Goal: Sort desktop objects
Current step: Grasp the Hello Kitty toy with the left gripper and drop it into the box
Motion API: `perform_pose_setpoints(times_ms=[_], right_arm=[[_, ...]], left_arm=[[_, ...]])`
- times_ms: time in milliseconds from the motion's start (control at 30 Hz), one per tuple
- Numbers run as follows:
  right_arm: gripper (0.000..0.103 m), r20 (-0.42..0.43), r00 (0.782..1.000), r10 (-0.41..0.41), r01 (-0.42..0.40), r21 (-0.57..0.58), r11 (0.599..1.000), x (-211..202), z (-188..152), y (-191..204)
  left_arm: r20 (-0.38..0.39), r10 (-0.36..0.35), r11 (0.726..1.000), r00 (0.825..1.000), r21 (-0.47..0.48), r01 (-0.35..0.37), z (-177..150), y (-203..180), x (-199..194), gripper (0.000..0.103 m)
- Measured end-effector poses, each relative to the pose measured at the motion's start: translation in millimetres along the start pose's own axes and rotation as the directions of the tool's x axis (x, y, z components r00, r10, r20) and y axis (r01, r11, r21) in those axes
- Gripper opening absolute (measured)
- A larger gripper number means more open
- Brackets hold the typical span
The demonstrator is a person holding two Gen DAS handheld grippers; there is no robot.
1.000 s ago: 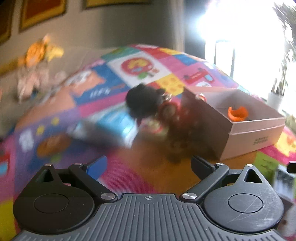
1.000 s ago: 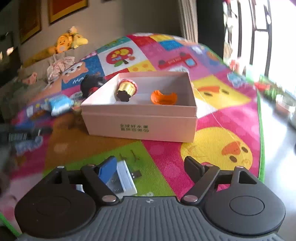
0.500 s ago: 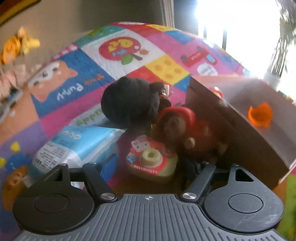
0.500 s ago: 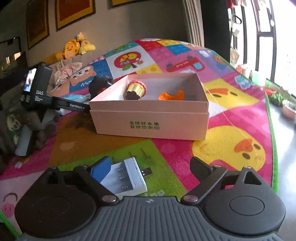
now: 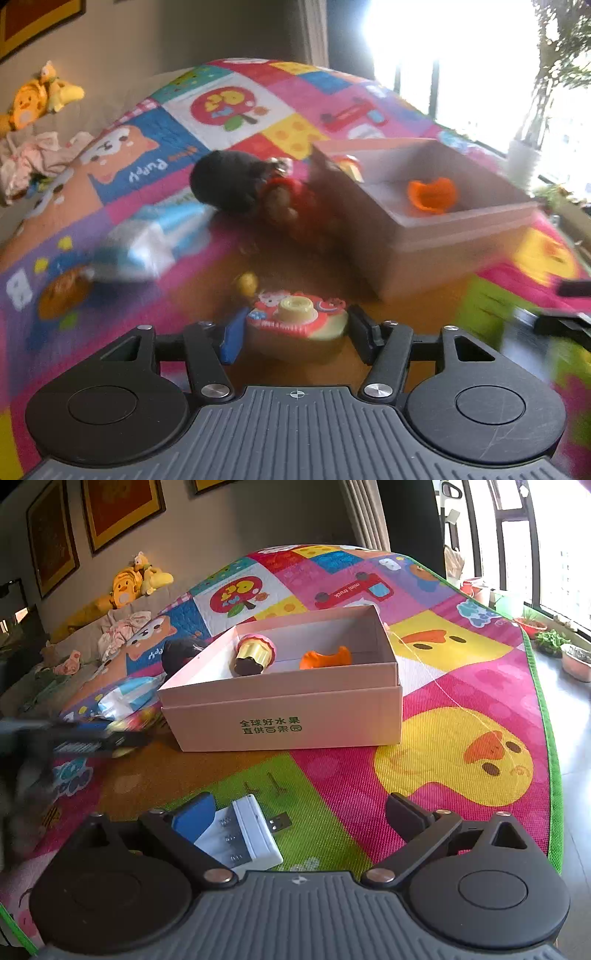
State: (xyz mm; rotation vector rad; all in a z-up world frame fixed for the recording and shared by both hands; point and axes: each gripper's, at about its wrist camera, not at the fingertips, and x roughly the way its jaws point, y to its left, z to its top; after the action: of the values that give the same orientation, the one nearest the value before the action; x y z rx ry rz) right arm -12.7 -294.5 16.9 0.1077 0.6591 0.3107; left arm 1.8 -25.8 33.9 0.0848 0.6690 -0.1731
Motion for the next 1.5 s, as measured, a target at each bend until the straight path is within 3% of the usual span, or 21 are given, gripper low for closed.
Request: perform_pose_setpoints(times_ms=[233,400,567,667,833,1033,1133,1167,1200,1267,1333,1467,1500], right_arm=[[0.1,0.007,1.0,-0.012,0.012,-0.005,1.0,-1,1,1],[0.1,0.013,1.0,-0.015,0.015,-0.021,1.0,-1,0,4],[0.101,0.026,1.0,-0.012,0.013,-0.043,0.999,-4,-1,7],[0.103,0.046,0.999,0.022,-0.017,-0.12,0.993,-11,-4,17],[0.103,-0.033,0.993,0.11,-0.115,-0.218,0.969,-7,-10,39],[0.103,-0.091,0.991,0.094,-0.113,-0.232,0.966,3,-9,45],[0.098,-0.094,0.992,0.084,-0.107,-0.266,0.958,3,-11,51],[0.087,-0.103,0.992,0.076,-0.103,-0.281,0.954,4,-13,53],[0.083,-0.111,0.991,0.068,-0.098,-0.293,0.951,5,-13,55],[0.083,-0.101,0.994,0.051,-0.078,-0.292,0.953,1,-12,56],[0.083,-0.088,0.995,0.05,-0.073,-0.283,0.956,-6,-8,53],[0.083,-0.08,0.993,0.088,-0.106,-0.262,0.959,-27,0,47],[0.083,-0.088,0.991,0.101,-0.12,-0.258,0.959,-30,1,47]], left_arm=[[-0.078,-0.062,0.996,0.995,-0.061,0.058,-39,-10,-30,0.064],[-0.058,-0.08,0.995,0.995,-0.058,0.076,-46,-14,-37,0.07],[-0.029,-0.046,0.999,0.999,-0.029,0.045,-45,-19,-33,0.074],[-0.024,-0.039,0.999,0.999,-0.038,0.038,-47,-18,-31,0.084],[-0.018,-0.064,0.998,0.998,-0.027,0.063,-54,-22,-35,0.092],[-0.015,-0.075,0.997,0.997,-0.027,0.075,-57,-23,-36,0.094],[-0.017,-0.073,0.997,0.997,-0.023,0.072,-57,-23,-37,0.094],[-0.018,-0.072,0.997,0.997,-0.022,0.071,-56,-23,-37,0.094],[-0.017,-0.065,0.998,0.998,-0.023,0.065,-56,-23,-37,0.093],[-0.016,-0.034,0.999,0.999,-0.029,0.033,-53,-22,-36,0.088],[-0.022,-0.02,1.0,1.0,-0.018,0.02,-51,-22,-34,0.076],[-0.03,-0.016,1.0,0.999,0.025,0.016,-50,-29,-32,0.073],[-0.03,-0.019,0.999,0.999,0.033,0.02,-50,-31,-33,0.065]])
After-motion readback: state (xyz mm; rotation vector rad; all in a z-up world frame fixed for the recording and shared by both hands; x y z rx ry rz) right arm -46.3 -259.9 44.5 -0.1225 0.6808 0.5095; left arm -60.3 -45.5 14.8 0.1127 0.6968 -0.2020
